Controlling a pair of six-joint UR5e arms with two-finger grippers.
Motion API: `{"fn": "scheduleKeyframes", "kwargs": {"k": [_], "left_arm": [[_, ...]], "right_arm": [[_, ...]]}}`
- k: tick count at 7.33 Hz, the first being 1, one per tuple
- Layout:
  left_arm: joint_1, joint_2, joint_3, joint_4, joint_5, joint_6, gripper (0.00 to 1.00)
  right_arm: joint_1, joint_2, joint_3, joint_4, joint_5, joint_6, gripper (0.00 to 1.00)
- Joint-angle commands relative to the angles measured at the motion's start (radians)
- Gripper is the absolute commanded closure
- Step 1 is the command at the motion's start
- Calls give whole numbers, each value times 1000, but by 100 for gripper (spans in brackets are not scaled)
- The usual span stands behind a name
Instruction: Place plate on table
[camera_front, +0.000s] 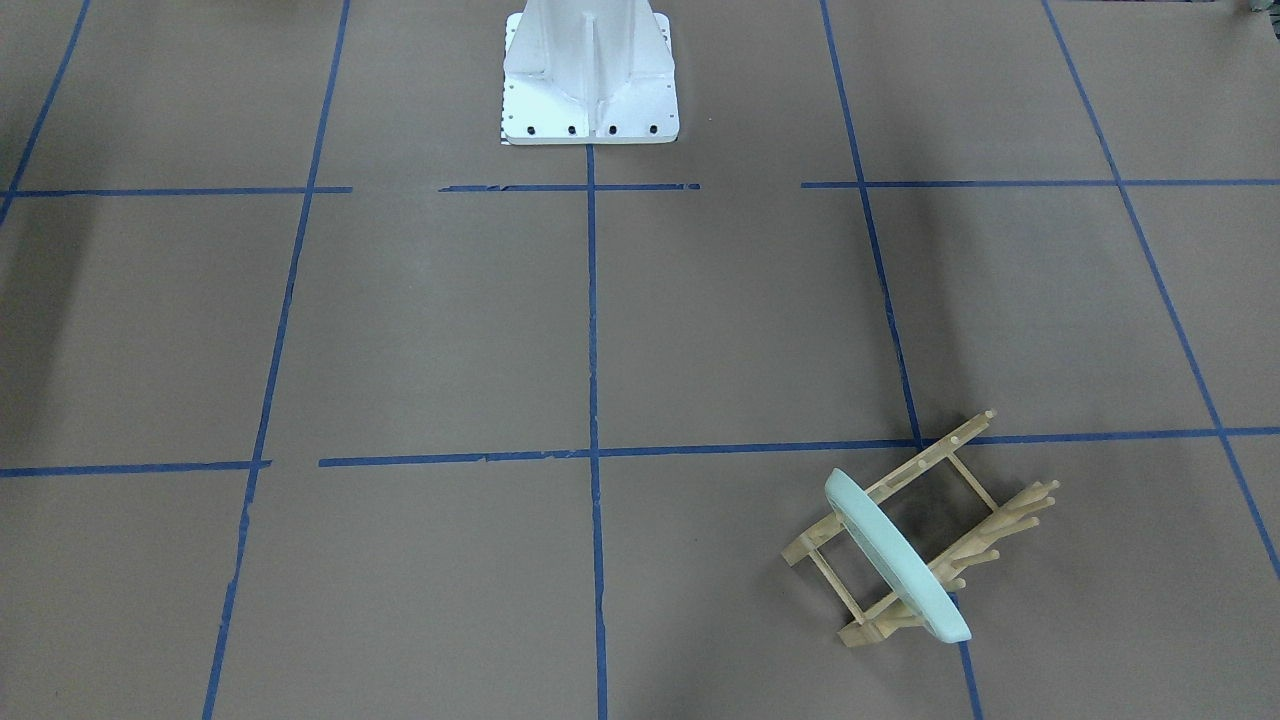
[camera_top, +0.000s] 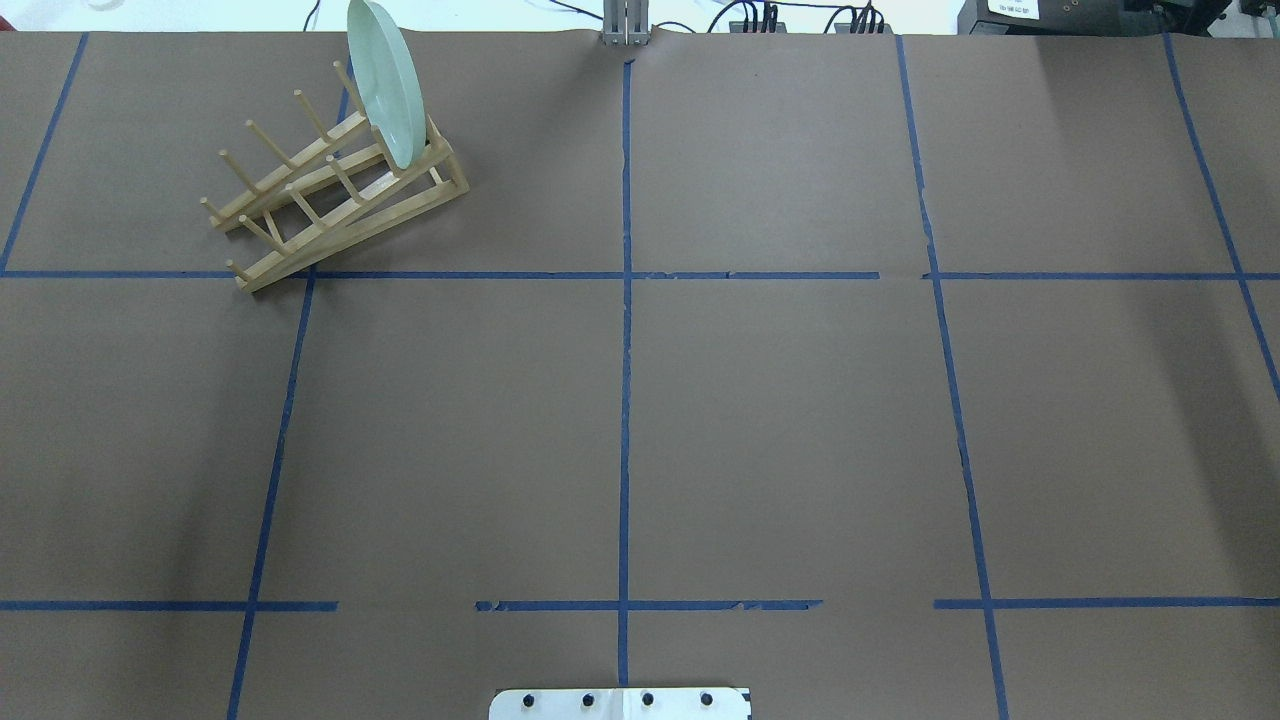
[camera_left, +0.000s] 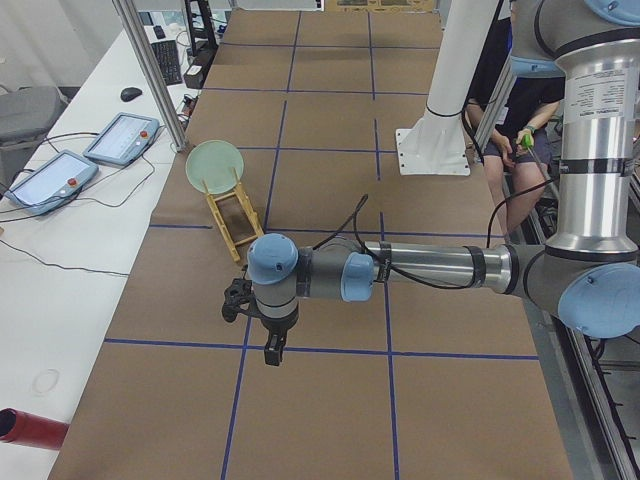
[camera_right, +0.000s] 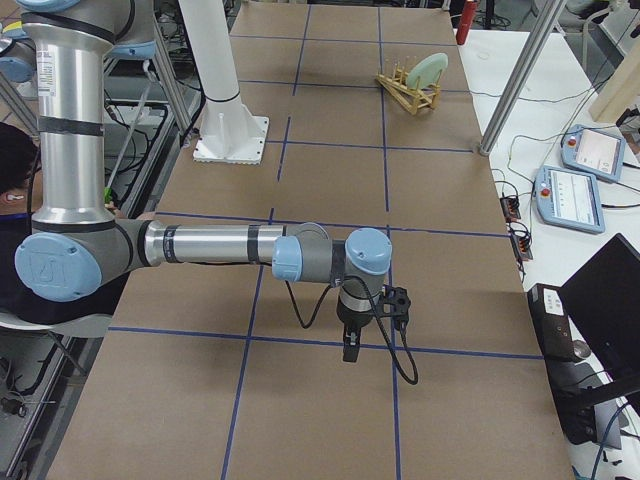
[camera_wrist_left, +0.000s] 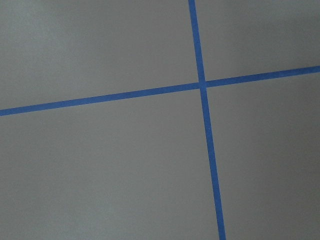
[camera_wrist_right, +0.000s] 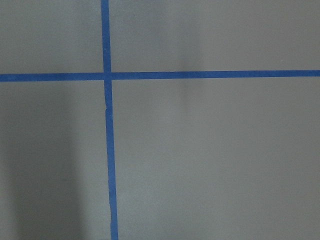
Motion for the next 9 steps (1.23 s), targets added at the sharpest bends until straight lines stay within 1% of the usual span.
{"fn": "scheduleKeyframes", "kwargs": {"k": [1,2,3,4,5,6,7,8,9], "left_arm": [[0,-1,-9,-3,-1,0,0],[0,-13,-21,-7,-20,-2,0],[2,-38,-52,-9,-109,-11,0],[3,-119,-55,-9,-154,-12,0],[9,-248,-55,-9,-151,-34,0],[47,-352,-56,-14,-156,-213,0],[92,-401,-60,-61,-154,-429,0],[133,-403,-50,-248,-156,-697,0],[225,-402,-20,-503,-147,-1038,0]], "right_arm": [[1,0,0,0,0,0,0],[-1,0,0,0,0,0,0],[-1,0,0,0,0,0,0],[-1,0,0,0,0,0,0],[-1,0,0,0,0,0,0],[-1,0,0,0,0,0,0],[1,0,0,0,0,0,0],[-1,0,0,0,0,-1,0],[1,0,0,0,0,0,0]]}}
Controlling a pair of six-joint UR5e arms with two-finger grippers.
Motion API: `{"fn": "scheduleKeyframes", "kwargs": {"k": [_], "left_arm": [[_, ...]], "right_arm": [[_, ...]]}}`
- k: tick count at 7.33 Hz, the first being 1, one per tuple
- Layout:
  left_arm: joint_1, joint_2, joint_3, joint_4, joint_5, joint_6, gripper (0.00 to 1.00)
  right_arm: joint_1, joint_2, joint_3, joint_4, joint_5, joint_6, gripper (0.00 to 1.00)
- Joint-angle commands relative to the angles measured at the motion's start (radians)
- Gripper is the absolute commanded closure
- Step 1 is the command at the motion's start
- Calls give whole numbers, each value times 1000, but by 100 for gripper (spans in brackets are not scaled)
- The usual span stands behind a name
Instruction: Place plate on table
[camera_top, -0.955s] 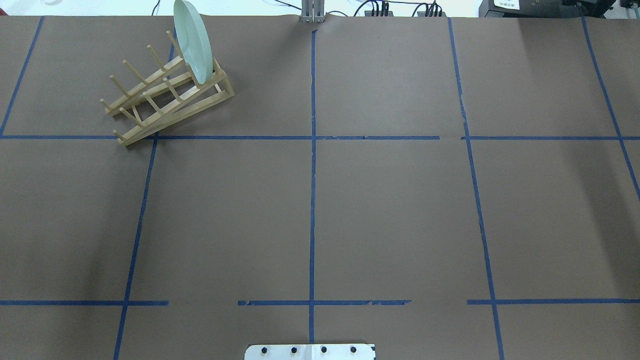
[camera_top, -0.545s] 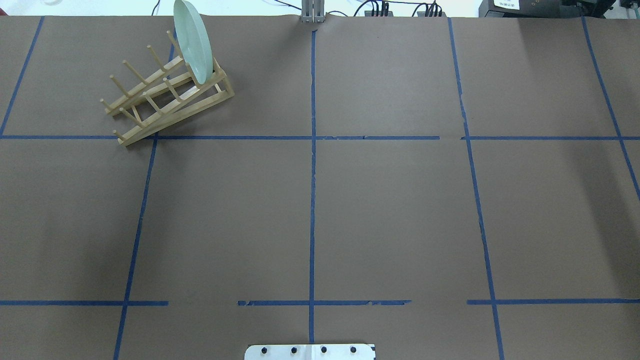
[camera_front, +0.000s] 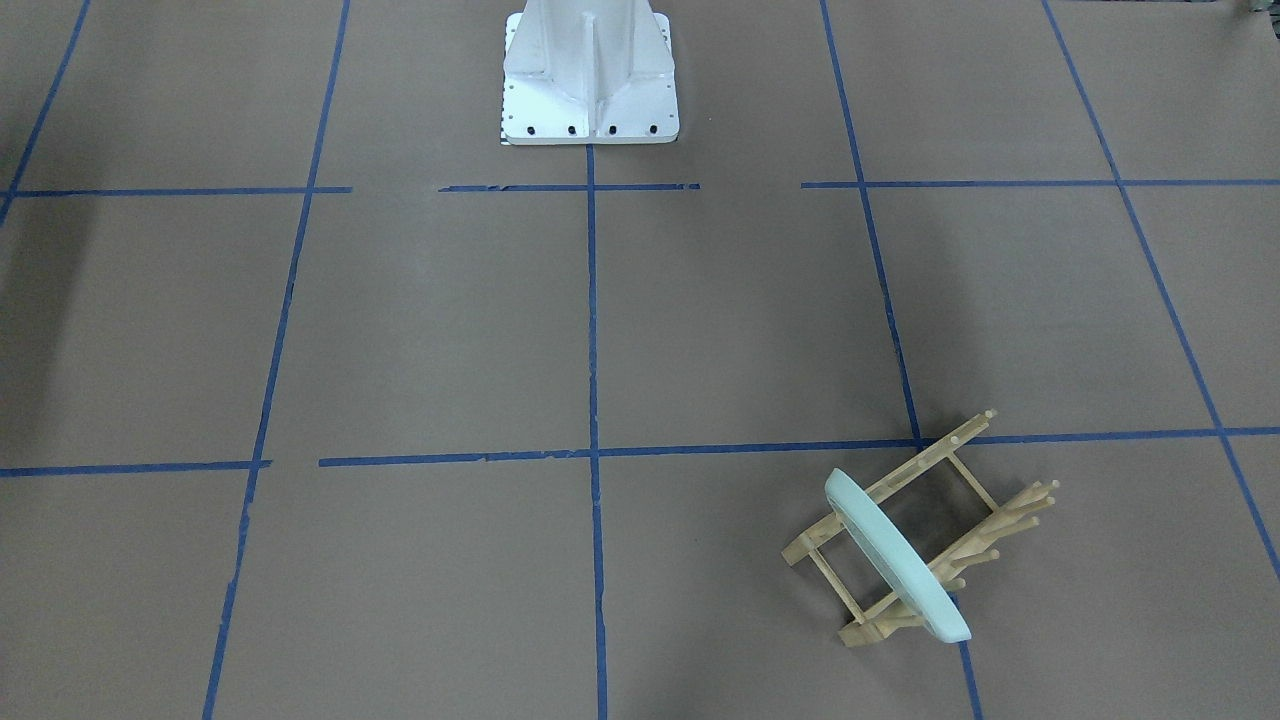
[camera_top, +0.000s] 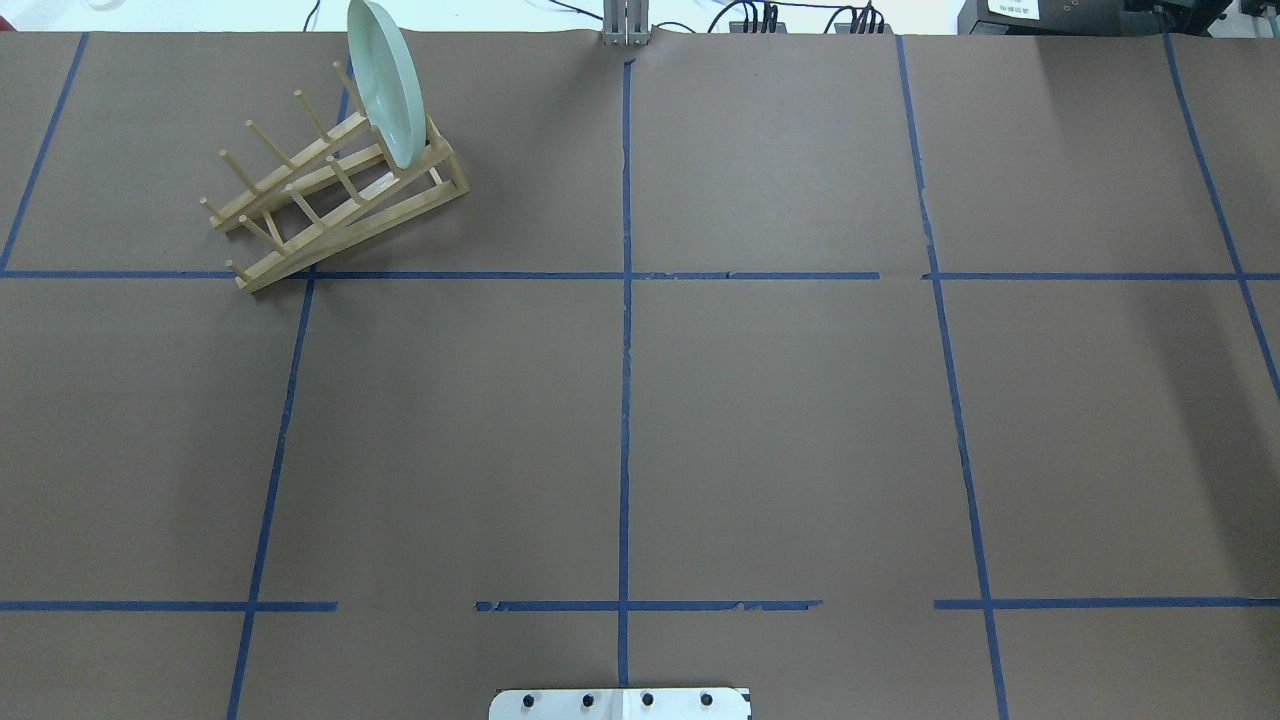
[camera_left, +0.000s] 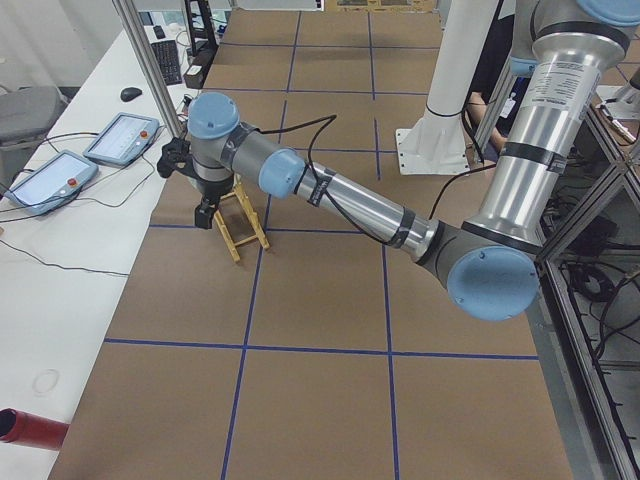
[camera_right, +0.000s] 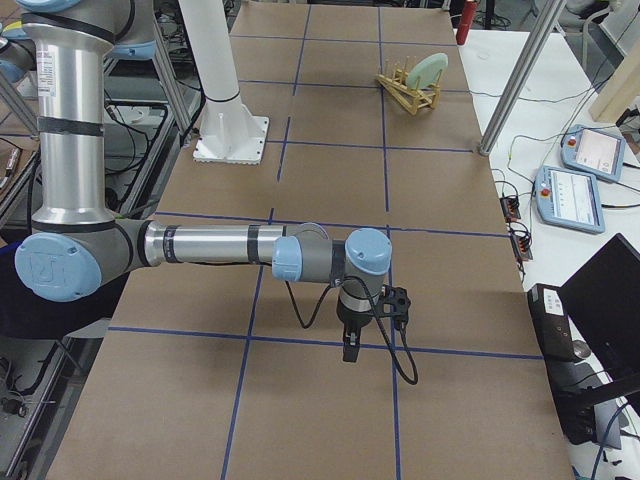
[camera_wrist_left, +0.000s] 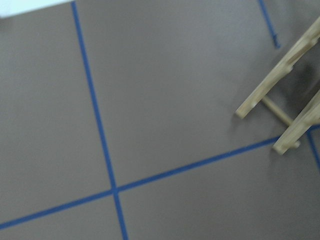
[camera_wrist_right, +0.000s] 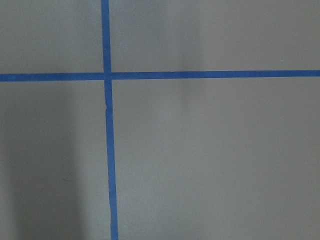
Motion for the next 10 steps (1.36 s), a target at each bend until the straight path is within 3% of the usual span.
{"fn": "scheduleKeyframes", "kwargs": {"k": [1,2,3,4,6,8,10], "left_arm": [[141,-14,84,-505,23,-679,0],[175,-15,140,-664,55,-843,0],[271,-46,181,-746,125,-911,0],[303,-117,238,-746,220,-921,0],[330,-233,353,-753,279,-972,0],[406,-233,389,-890,426,-1074,0],[425,-235,409,-924,457,-1098,0]], "right_arm": [[1,0,0,0,0,1,0],[-1,0,0,-1,0,1,0],[-1,0,0,0,0,1,0],[1,0,0,0,0,1,0],[-1,0,0,0,0,1,0],[-1,0,0,0,0,-1,0],[1,0,0,-1,0,-1,0]]}}
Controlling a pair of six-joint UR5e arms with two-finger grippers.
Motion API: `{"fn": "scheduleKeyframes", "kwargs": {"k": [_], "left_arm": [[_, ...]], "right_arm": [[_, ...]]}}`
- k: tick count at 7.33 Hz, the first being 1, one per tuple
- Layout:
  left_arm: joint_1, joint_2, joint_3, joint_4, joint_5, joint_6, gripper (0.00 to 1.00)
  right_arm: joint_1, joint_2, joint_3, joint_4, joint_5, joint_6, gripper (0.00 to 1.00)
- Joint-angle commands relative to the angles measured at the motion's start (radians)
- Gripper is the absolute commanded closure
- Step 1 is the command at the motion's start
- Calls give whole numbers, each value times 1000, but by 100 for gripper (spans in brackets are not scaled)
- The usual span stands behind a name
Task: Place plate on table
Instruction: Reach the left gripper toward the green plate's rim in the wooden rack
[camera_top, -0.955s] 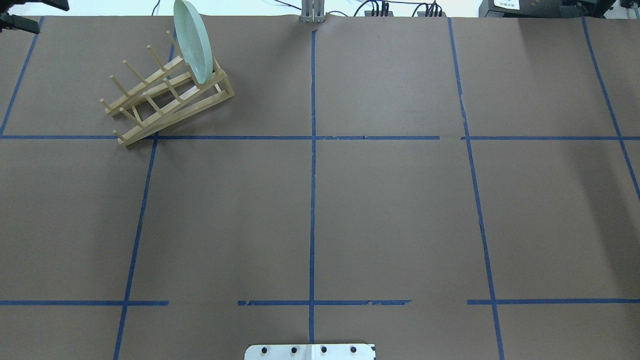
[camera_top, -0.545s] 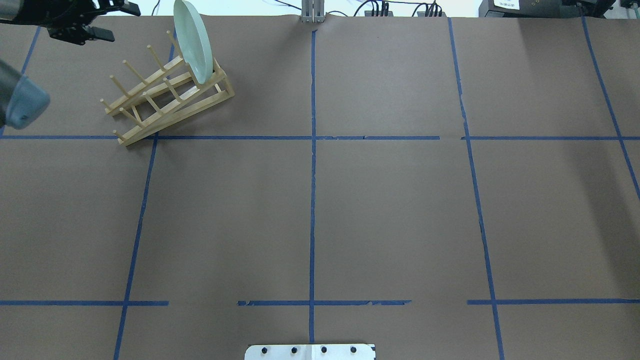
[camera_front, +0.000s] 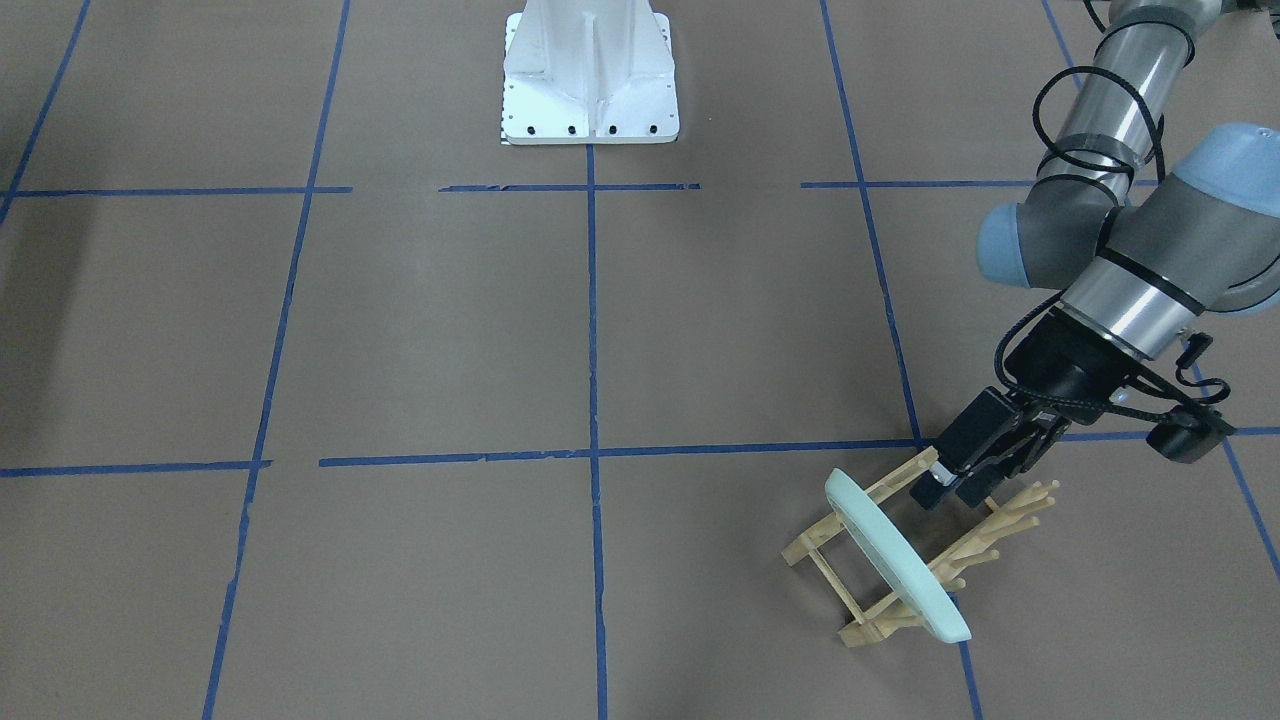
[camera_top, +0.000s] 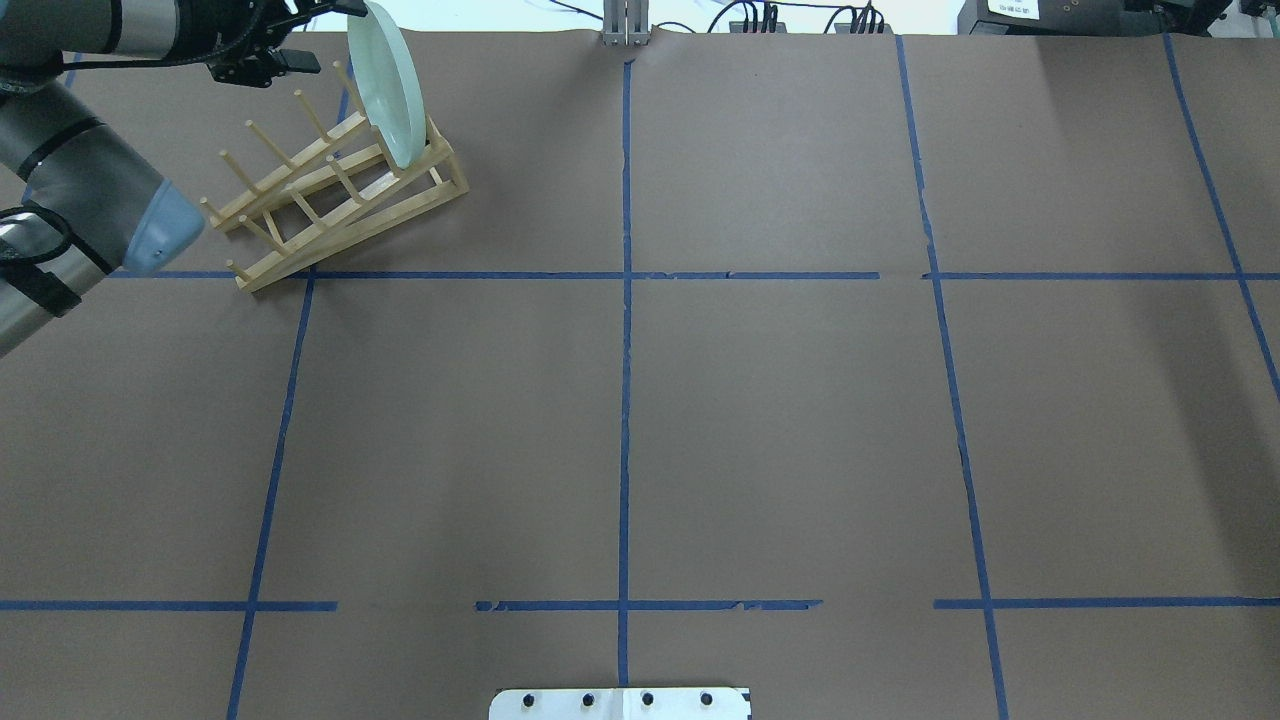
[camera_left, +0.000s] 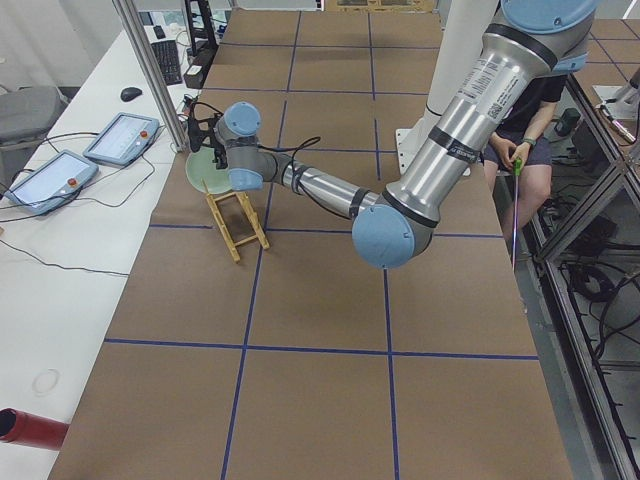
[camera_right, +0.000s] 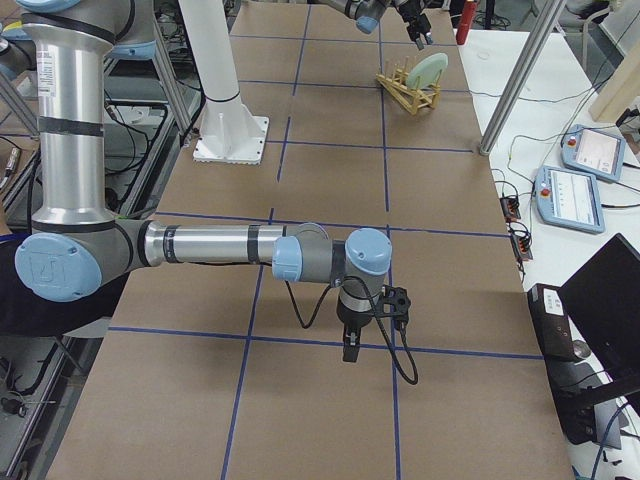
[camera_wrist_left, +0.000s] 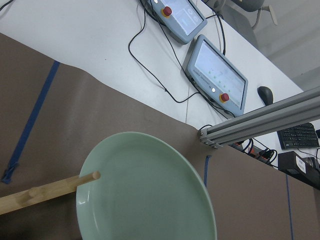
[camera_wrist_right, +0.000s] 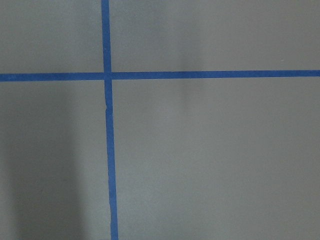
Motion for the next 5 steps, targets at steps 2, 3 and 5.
{"fn": "scheduleKeyframes", "kwargs": {"k": [2,3,5], "left_arm": [[37,-14,13,-23,34,-19,7],[54,-20,15,-23,52,-19,15],[62,-30,27,-23,67,-19,32]], "right_arm": [[1,0,0,0,0,1,0],[1,0,0,0,0,1,0],[1,0,0,-1,0,1,0]]}}
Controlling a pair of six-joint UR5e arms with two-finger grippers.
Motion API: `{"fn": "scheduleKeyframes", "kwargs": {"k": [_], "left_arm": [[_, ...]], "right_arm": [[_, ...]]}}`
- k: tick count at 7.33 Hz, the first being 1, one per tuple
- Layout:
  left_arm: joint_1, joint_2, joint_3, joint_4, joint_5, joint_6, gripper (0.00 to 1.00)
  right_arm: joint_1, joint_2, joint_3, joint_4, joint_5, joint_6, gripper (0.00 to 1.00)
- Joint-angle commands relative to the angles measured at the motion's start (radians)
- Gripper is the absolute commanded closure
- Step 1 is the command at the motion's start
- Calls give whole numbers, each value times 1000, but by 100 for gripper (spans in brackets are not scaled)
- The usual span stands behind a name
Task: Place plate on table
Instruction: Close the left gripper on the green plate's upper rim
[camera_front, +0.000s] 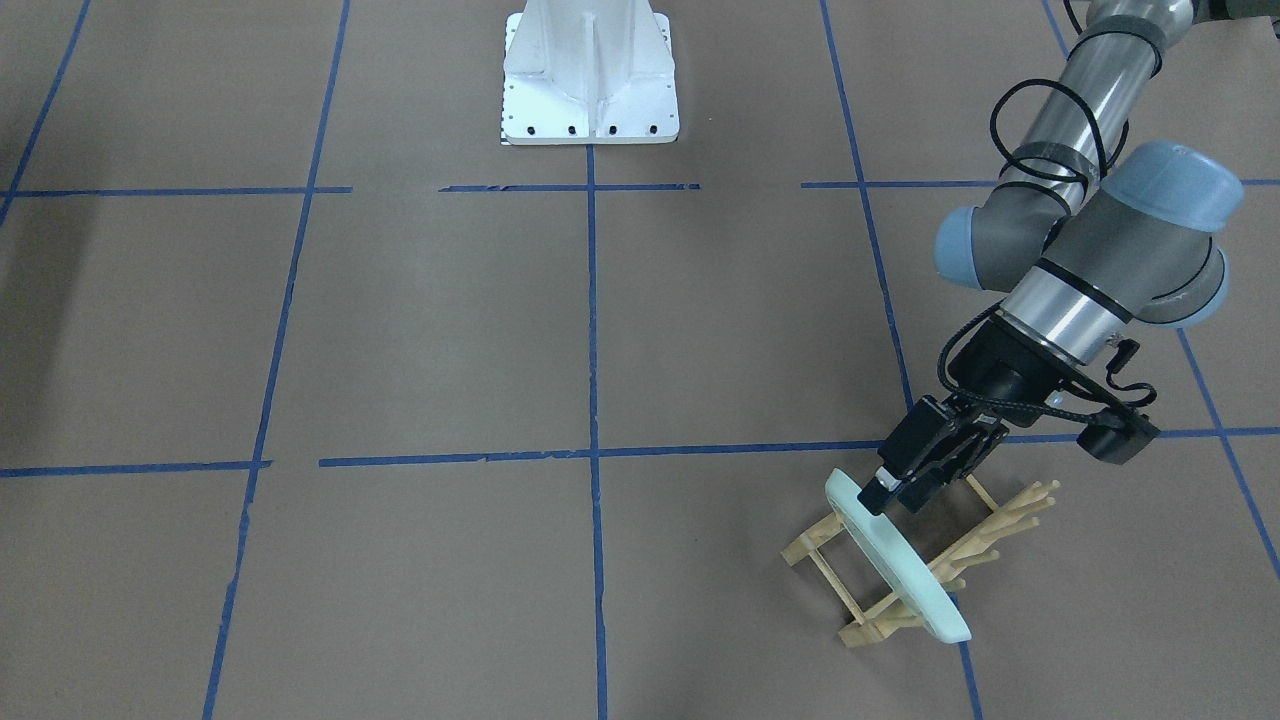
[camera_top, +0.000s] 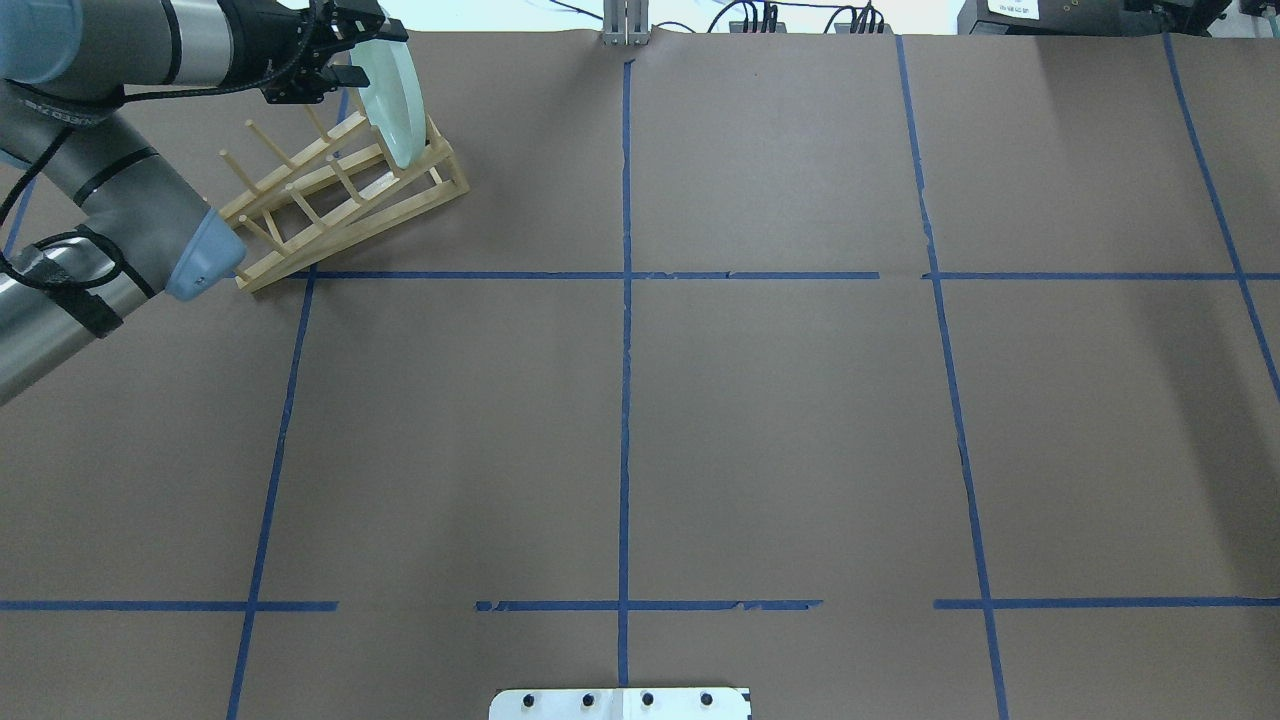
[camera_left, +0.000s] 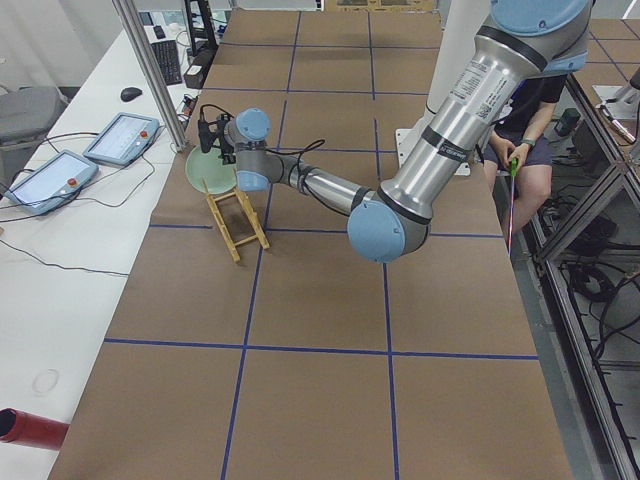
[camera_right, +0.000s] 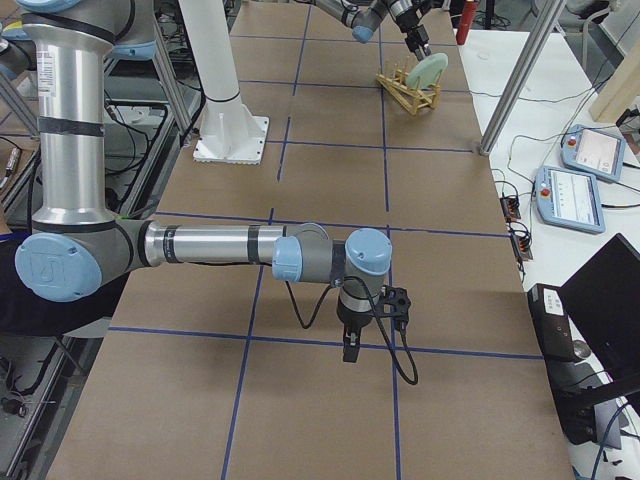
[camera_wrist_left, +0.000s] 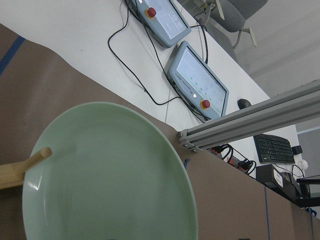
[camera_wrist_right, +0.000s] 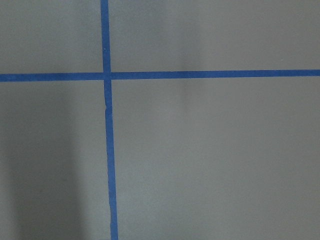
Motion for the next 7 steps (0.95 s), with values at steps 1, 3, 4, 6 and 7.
{"fn": "scheduleKeyframes", "kwargs": {"k": [1,3,4,6,7], "left_arm": [[7,-5,5,0,7,0,41],[7,-5,5,0,6,0,59],[7,-5,6,0,6,0,66],[7,-6,6,0,6,0,77],[7,-6,5,-3,4,-3,85]], "right_arm": [[-1,0,0,-1,0,0,0],[-1,0,0,1,0,-1,0],[-1,0,0,1,0,0,0],[-1,0,0,1,0,0,0],[-1,0,0,1,0,0,0]]}}
